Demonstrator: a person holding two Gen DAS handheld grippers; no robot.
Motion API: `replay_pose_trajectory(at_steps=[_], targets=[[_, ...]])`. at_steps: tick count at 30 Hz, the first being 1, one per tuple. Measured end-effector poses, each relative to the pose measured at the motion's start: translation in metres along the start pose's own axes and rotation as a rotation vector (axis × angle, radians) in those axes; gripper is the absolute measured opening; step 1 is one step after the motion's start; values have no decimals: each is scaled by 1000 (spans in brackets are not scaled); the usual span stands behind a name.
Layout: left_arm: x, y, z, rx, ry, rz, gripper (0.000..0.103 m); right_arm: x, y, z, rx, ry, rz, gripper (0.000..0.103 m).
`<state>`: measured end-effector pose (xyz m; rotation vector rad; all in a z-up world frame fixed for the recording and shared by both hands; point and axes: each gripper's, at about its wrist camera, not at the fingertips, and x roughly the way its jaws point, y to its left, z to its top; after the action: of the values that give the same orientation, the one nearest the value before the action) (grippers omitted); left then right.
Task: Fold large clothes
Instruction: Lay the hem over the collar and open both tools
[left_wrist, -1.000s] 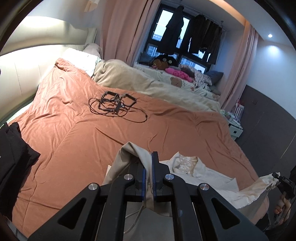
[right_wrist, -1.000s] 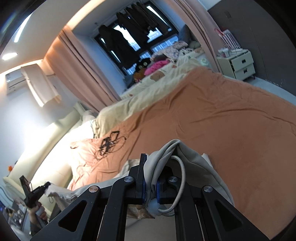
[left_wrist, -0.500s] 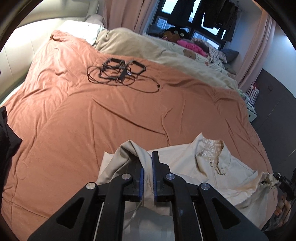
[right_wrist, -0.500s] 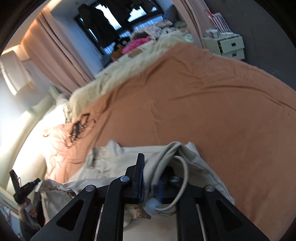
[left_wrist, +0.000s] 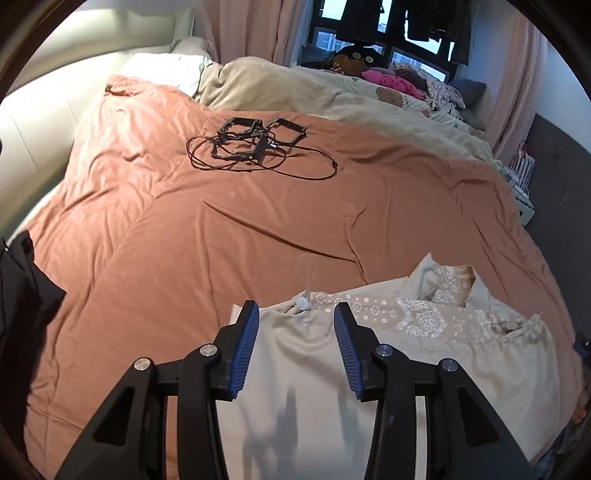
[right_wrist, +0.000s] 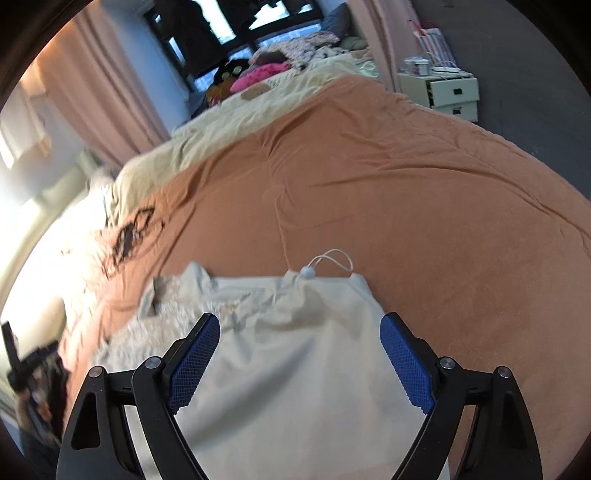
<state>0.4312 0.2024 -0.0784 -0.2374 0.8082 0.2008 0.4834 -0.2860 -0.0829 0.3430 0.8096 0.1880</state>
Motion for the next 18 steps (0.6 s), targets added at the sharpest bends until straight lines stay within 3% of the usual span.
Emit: replay_pose_trajectory(at_steps=[7,14,18], targets=[[38,-8,-19,94,150,16,43,29,26,-3,-110,106,-12,89],[85,-39,-39,147,277,-26,43,75,58,-12,-184,236,20,89],[105,-57,-42,185,317,-40,43,102,80,-19,-225,296,52,82]])
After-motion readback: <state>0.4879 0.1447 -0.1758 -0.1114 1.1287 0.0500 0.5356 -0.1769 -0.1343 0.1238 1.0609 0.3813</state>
